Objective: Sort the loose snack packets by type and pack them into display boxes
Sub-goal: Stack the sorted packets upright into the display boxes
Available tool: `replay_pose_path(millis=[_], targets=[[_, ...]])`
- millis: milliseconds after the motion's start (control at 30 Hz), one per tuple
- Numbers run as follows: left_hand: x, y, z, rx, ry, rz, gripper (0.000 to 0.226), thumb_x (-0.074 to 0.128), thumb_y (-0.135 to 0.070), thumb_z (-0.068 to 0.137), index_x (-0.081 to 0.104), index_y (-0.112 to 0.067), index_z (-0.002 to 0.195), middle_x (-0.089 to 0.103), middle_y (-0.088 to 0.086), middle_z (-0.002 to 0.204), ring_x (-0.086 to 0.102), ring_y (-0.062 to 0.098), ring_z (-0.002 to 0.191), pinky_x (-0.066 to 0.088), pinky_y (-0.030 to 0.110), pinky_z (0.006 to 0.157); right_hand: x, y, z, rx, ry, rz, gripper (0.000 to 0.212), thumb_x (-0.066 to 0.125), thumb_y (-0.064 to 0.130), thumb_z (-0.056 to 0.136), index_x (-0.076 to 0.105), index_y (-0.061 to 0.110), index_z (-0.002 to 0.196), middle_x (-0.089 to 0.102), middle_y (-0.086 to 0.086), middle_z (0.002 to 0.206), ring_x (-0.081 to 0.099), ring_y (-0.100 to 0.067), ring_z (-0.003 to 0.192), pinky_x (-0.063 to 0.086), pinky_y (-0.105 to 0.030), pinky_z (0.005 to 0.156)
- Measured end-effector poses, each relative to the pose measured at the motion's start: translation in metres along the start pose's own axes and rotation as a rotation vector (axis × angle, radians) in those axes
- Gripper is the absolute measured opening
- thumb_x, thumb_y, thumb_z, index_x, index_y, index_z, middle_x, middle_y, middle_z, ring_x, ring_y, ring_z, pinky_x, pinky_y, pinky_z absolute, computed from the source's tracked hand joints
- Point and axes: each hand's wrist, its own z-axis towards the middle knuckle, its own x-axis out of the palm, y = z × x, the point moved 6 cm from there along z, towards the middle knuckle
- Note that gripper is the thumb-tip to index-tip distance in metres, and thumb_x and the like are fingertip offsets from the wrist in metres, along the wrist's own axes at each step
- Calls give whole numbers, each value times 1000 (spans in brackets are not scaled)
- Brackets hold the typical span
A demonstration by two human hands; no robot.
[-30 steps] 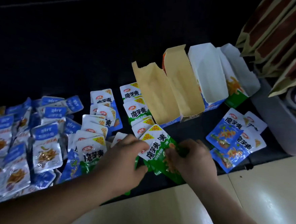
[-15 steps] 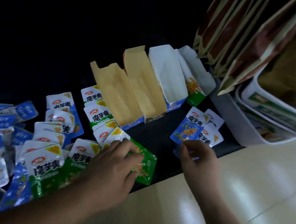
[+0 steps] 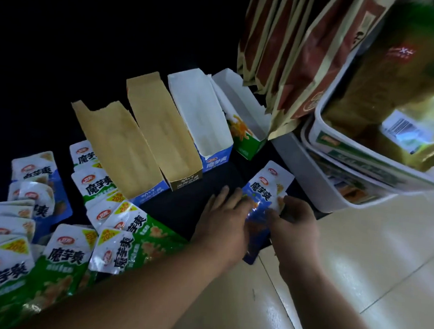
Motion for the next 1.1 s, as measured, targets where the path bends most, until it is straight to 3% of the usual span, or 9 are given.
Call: replay_pose_path(millis=[133, 233, 333, 467, 633, 700, 867, 1033, 1100], targets=[[3, 3, -19, -2, -201, -157, 43, 48, -22, 87, 71, -25, 122, 54, 6, 152, 46, 33, 141, 43, 48, 113, 1, 4, -4, -10, 24, 44, 43, 72, 1, 83, 56, 32, 109, 67, 18, 94, 67, -4, 88, 56, -36, 80], [-5, 0, -22, -80, -252, -221, 35, 52, -20, 80, 75, -29, 105, 59, -2, 144, 53, 30, 122, 49, 43, 98, 1, -2, -9, 78, 20, 97, 49, 75, -7, 78, 59, 26, 111, 67, 12, 92, 68, -8, 85, 59, -38, 76], [-2, 3, -17, -264, -181, -407, 40, 68, -18, 82, 66, -34, 118, 55, -8, 128, 54, 24, 113, 50, 44, 98, -2, -8, -11, 171, 28, 189, 53, 76, -15, 73, 60, 21, 108, 70, 2, 95, 72, -18, 84, 58, -36, 64], [-3, 9, -13, -471, -112, -735, 94, 89, -19, 76, 38, -30, 154, 64, -11, 107, 67, 14, 102, 57, 43, 95, 0, -12, -13, 271, 62, 318, 47, 75, -14, 79, 60, 18, 109, 73, -8, 105, 74, -30, 90, 60, -42, 65], [-8, 14, -15, -448, -19, -813, 32, 85, -21, 80, 68, -26, 107, 78, -7, 96, 76, 14, 88, 64, 47, 83, 15, -7, -30, 299, 212, 423, 28, 56, -8, 97, 69, 13, 109, 79, -14, 94, 76, -30, 75, 61, -47, 58], [-7, 15, -17, -416, 7, -774, 33, 82, -28, 78, 68, -29, 107, 77, -8, 98, 75, 14, 90, 63, 47, 83, 18, -7, -36, 309, 249, 425, 27, 52, -6, 100, 70, 12, 107, 78, -16, 92, 75, -29, 70, 61, -49, 60], [-19, 9, -21, -325, -67, -693, 46, 73, -48, 75, 58, -50, 119, 65, -10, 113, 69, 18, 103, 60, 44, 89, 10, 1, -34, 223, 167, 447, 20, 59, -6, 95, 72, 5, 107, 77, -20, 98, 73, -46, 95, 61, -57, 80], [-26, 7, -25, -414, -22, -1071, 25, 77, -14, 92, 67, -28, 110, 80, -5, 97, 78, 15, 86, 65, 34, 73, 13, 7, -32, 301, 302, 552, 20, 60, 3, 96, 70, -2, 113, 74, -27, 107, 72, -47, 99, 60, -53, 84], [-28, 16, -26, -459, -16, -1073, 17, 74, -11, 94, 71, -23, 105, 80, -2, 95, 78, 20, 86, 66, 43, 77, 18, 3, -32, 343, 374, 485, 30, 53, 2, 94, 70, 1, 119, 74, -26, 111, 67, -50, 110, 54, -50, 89]])
